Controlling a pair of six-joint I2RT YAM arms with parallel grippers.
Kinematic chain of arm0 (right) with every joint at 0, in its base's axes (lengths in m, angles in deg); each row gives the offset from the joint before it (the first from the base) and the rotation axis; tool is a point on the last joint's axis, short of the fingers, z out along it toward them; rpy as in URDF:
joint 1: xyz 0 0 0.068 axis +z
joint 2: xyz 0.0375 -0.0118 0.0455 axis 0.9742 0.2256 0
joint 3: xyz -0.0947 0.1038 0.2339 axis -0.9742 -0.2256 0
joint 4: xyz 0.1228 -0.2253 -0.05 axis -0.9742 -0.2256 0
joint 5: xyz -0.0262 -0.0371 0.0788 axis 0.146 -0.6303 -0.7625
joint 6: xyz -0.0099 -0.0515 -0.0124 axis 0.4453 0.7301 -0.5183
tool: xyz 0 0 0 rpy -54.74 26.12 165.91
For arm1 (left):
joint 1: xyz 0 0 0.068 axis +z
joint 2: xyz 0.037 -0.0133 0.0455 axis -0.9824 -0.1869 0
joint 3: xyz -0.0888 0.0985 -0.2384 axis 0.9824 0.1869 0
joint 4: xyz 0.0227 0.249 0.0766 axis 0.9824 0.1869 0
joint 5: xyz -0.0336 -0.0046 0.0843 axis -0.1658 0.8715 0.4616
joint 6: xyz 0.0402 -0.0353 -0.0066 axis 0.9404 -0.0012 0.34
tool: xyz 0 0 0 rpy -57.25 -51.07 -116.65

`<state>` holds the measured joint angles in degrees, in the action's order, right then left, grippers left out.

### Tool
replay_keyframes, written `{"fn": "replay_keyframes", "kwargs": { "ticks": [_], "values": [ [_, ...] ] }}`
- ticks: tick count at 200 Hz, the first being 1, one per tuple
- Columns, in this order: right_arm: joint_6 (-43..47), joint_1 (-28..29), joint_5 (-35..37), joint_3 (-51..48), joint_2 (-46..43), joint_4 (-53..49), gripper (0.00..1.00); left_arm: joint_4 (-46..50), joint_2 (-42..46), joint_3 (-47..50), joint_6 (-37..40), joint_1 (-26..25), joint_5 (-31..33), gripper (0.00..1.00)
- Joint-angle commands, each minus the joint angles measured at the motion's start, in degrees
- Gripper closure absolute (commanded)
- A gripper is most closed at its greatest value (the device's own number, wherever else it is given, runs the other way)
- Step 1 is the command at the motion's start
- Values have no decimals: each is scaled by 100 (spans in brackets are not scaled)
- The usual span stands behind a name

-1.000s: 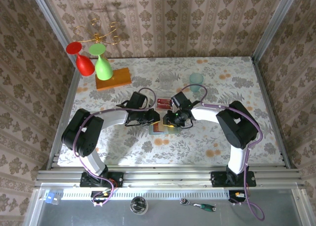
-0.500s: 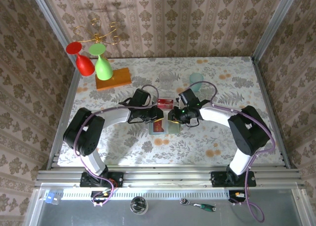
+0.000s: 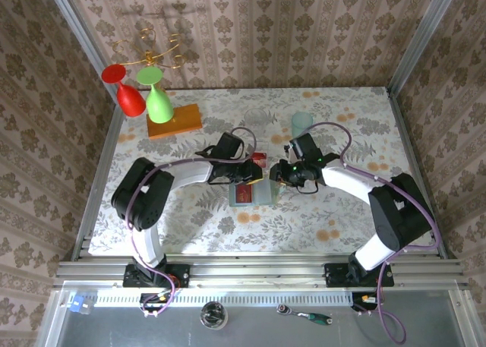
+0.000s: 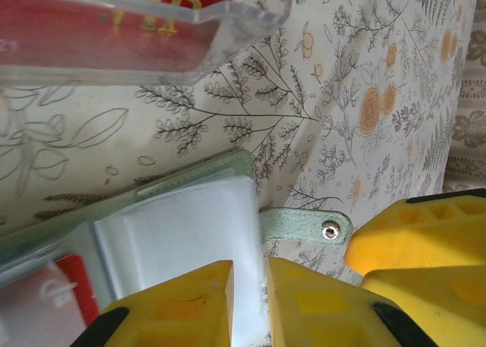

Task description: Take the credit cards out of the card holder

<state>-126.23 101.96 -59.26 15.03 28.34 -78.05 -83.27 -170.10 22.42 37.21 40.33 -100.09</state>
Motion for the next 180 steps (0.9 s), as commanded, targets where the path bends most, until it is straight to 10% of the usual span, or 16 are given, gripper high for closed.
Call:
{"fn": "replay_keyframes", "kwargs": {
  "ticks": [1,180],
  "values": [
    [175,-55,132,-86,-213,-249,70,79,-119,-264,-53,-85,-91,80],
    [-207,784,-114,899,973,-129,69,-138,1396,1402,196,686,188,80]
  ]
}}
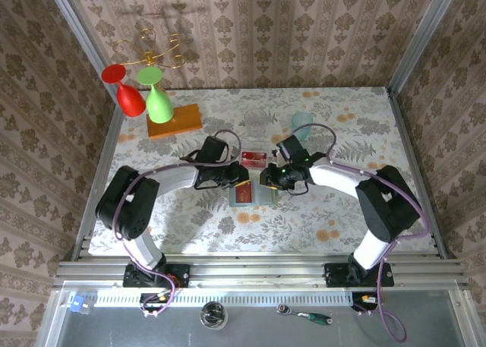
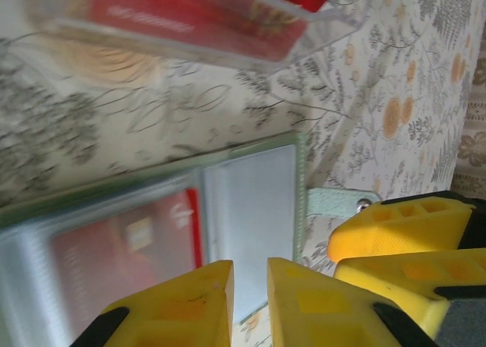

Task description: Take the credit cards out of the card holder

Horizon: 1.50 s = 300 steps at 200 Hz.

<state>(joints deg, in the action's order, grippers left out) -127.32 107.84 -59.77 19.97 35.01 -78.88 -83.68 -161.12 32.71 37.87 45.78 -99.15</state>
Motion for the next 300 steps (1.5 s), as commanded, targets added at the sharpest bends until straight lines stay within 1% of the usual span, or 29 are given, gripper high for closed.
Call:
{"fn": "replay_keyframes", "kwargs": {
  "ticks": [1,30,63,97,145,187,255,300],
  "values": [
    [-98,207,-68,418,330,-49,69,-96,524,391,129,148,102,80],
    [-98,399,-149,865,791,-87,69,24,1055,877,136,317,215,79],
    [-90,494,-239,1242,1163,-127,70,-111,1127,1145,51,361,116,80],
    [-93,516,-249,1358,1240,-196,69,-236,986,1135,57,366,51,82],
    [17,517,-119,1282,1177,-386,70,-591,557,1046,-4,348,-168,90],
    [70,516,-65,1248,1188,-457,70,-692,262,967,13,331,-250,94],
    [225,516,111,1246,1220,-643,69,-409,176,972,142,330,-23,96],
    [271,516,42,1240,1275,-641,70,-498,237,1014,84,333,21,96]
  ]
}}
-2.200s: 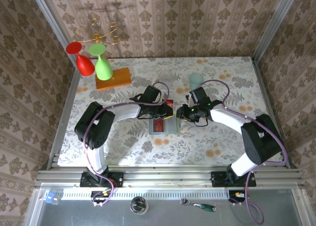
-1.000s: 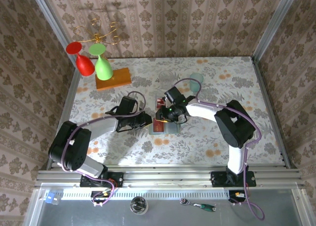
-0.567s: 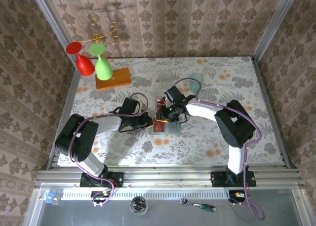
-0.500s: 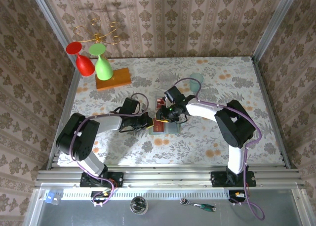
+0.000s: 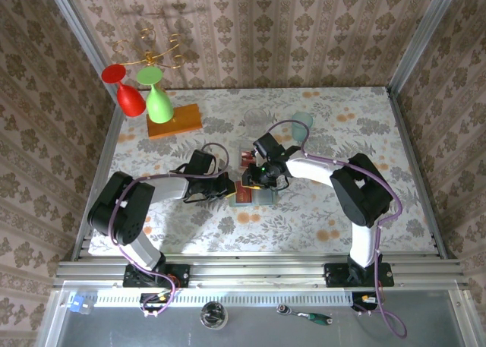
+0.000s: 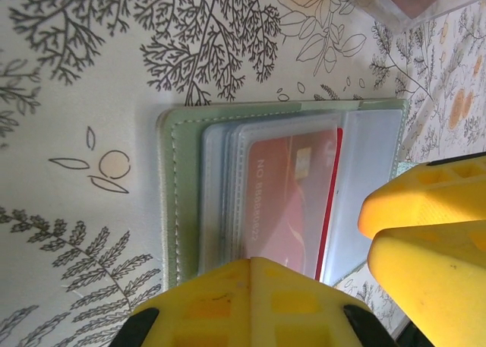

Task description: Take the credit cards out of the card holder

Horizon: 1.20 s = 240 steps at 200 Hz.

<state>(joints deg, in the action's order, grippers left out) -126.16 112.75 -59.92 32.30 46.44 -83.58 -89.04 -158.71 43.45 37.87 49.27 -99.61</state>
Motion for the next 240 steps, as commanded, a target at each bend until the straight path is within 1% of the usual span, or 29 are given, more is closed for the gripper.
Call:
{"fn": "replay_keyframes", "kwargs": {
  "ticks": [1,47,85,108,123,141,240],
  "values": [
    [151,24,57,7,132,-175,70,27,-1,-54,79,-18,67,96],
    [131,31,-5,7,203,-135,71,-171,156,-41,-32,-10,-38,94],
    [120,31,38,-28,197,-137,71,29,253,-54,72,7,195,94],
    [147,31,48,-19,198,-169,71,151,159,-88,136,7,212,95],
    [154,28,57,-19,205,-184,71,162,73,-83,139,7,188,97],
    [146,29,83,-35,217,-183,72,153,-13,-67,137,7,161,98],
    [146,24,188,-89,265,-194,73,145,-148,-9,128,7,165,98]
  ]
}}
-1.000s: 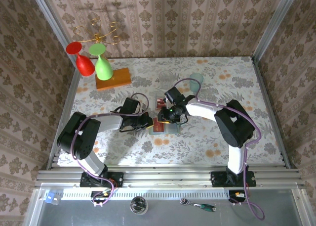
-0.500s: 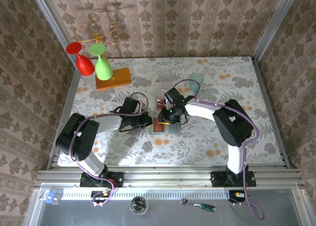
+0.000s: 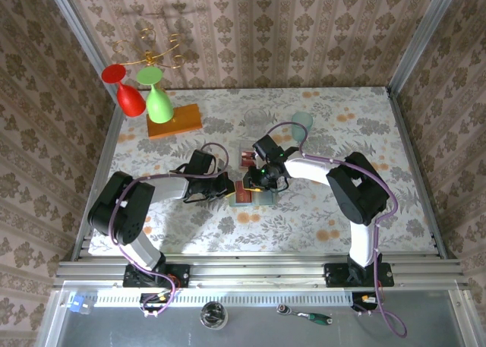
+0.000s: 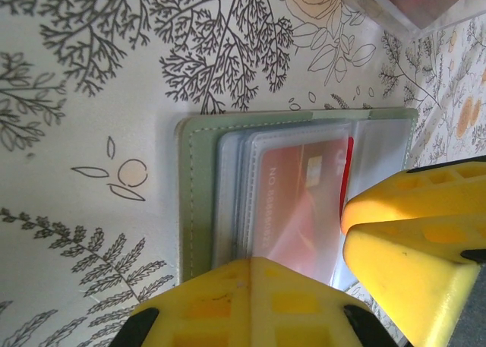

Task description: Take the credit cards out of the card holder

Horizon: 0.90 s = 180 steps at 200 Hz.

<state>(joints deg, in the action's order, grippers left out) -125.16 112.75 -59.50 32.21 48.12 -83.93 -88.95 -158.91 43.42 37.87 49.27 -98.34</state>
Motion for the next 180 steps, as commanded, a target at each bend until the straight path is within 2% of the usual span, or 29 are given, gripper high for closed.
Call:
{"fn": "replay_keyframes", "kwargs": {
  "ticks": [1,44,115,180],
  "values": [
    [46,24,147,-81,97,-156,73,134,-128,-9,132,7,38,98],
    [53,22,105,-25,119,-157,77,143,-127,-19,137,7,21,98],
    [-50,24,-184,-79,211,77,77,171,-129,-26,160,5,25,98],
    [87,24,322,-28,30,-274,71,213,-102,-48,180,16,21,98]
  ]
}}
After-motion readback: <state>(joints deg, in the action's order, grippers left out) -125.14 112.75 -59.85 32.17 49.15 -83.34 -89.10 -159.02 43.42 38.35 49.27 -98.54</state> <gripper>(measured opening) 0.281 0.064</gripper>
